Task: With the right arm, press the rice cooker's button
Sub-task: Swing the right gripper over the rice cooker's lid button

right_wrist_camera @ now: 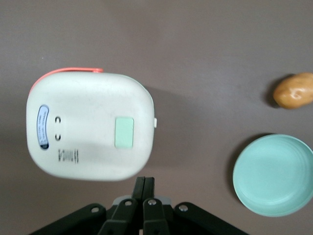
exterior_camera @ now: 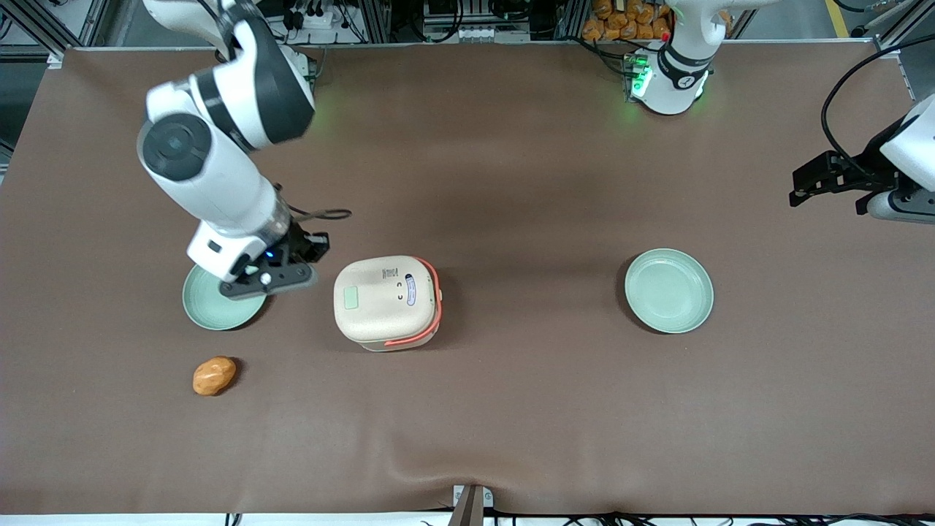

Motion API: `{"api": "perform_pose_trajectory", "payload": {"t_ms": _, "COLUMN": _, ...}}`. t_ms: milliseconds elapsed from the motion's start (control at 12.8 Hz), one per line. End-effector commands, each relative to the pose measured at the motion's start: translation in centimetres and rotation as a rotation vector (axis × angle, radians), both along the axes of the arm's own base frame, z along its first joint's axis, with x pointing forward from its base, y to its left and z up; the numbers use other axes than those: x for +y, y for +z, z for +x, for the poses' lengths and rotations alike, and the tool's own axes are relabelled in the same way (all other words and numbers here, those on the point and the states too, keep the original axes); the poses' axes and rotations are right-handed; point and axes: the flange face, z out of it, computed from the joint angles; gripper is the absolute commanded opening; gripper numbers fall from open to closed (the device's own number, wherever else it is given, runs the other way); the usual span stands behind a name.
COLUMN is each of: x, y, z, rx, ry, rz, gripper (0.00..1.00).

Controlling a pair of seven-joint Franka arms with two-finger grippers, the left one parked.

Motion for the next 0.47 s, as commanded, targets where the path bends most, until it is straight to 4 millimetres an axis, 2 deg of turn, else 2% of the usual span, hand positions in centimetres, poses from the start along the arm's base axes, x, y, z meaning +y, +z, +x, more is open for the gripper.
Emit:
{"api": "perform_pose_trajectory", "payload": {"t_ms": 0, "x": 1.4, "y": -1.4, "z": 1.4, "rx": -0.01, "ry": 0.003, "rz": 0.003, "gripper": 0.0}}
{"api": "perform_pose_trajectory", "payload": {"t_ms": 312, "x": 4.2, "y": -3.7, "z": 2.5, "rx": -0.018, "ry": 0.046, "rz": -0.013, "gripper": 0.0}}
{"api": "perform_pose_trajectory", "payload": {"t_ms": 390, "x": 4.0, "y": -4.5, "z": 2.8, "rx": -0.01, "ry": 0.045, "rz": -0.018, "gripper": 0.0}}
